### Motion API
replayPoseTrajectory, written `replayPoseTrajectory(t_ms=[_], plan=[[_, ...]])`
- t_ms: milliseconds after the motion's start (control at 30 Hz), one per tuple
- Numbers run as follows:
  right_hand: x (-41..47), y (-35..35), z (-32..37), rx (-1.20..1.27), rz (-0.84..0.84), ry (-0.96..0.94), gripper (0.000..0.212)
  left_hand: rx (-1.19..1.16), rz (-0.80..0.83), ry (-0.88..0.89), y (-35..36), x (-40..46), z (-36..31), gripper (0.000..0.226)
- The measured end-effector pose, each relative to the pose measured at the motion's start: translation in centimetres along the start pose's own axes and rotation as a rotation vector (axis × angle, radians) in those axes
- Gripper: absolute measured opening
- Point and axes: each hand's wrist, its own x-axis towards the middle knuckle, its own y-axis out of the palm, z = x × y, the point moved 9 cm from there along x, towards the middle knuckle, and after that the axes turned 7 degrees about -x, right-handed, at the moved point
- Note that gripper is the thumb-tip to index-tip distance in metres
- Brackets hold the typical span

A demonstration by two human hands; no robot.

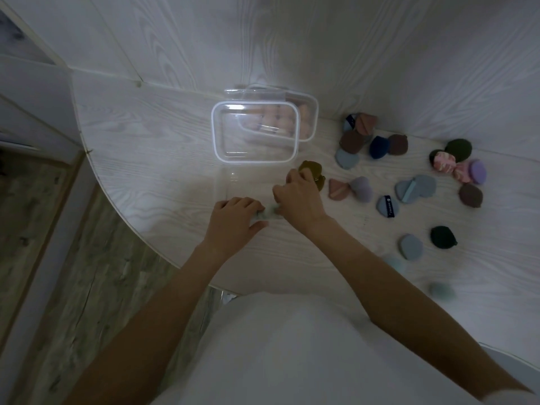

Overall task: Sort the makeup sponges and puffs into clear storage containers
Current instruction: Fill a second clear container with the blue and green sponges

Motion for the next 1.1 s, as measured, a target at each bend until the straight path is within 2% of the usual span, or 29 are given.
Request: replayPoseTrajectory(t_ms=[133, 267, 333, 433, 533, 667, 767, 867, 967, 1100], plan=[[-0.4, 0.8, -0.6, 0.067, 0.085, 0.054, 0.023, 0.009, -0.017, -0.020, 0.2, -0.3, -0.1, 0.036], [-1.2, 0.6, -0.5, 0.095, 0.091, -0.008, 0.018, 0.019, -0.027, -0.028, 0.3, -0.4, -0.4, 0.035], [-1.0, 0.9, -1.0, 0.129, 0.122, 0.020, 0.016, 0.000, -0.020, -0.037, 0.5, -0.4, -0.4, 0.032], [-0.6, -0.1, -0.6, 0.045, 0.074, 0.024, 0.003, -0.033, -0.025, -0.042, 0.5, -0.4, -0.4, 0.024], [-0.7, -0.3, 0.2, -0.018, -0.003, 0.008, 0.017, -0.022, -0.026, -0.013, 0.3, -0.5, -0.5, 0.030], [-1.3, 0.4, -0.7, 0.076, 0.018, 0.045, 0.011, -0.011, 0.017, -0.024, 0.4, -0.4, -0.5, 0.036], [-1.8, 0.5, -0.9, 0.144, 0.004, -0.017, 0.025, -0.024, 0.027, -0.041, 0.4, -0.2, -0.5, 0.032], [-2.3, 0.5, -0.8, 0.173, -0.044, -0.079, 0.034, -0.041, 0.067, -0.072, 0.7, -0.1, -0.5, 0.043], [-3.1, 0.4, -1.1, 0.286, -0.145, -0.092, 0.024, -0.056, 0.073, -0.056, 0.8, 0.1, -1.1, 0.056], [-3.8, 0.3, -2.3, 0.445, -0.270, -0.090, 0.018, -0.068, 0.099, -0.006, 1.4, 0.1, -1.9, 0.046]])
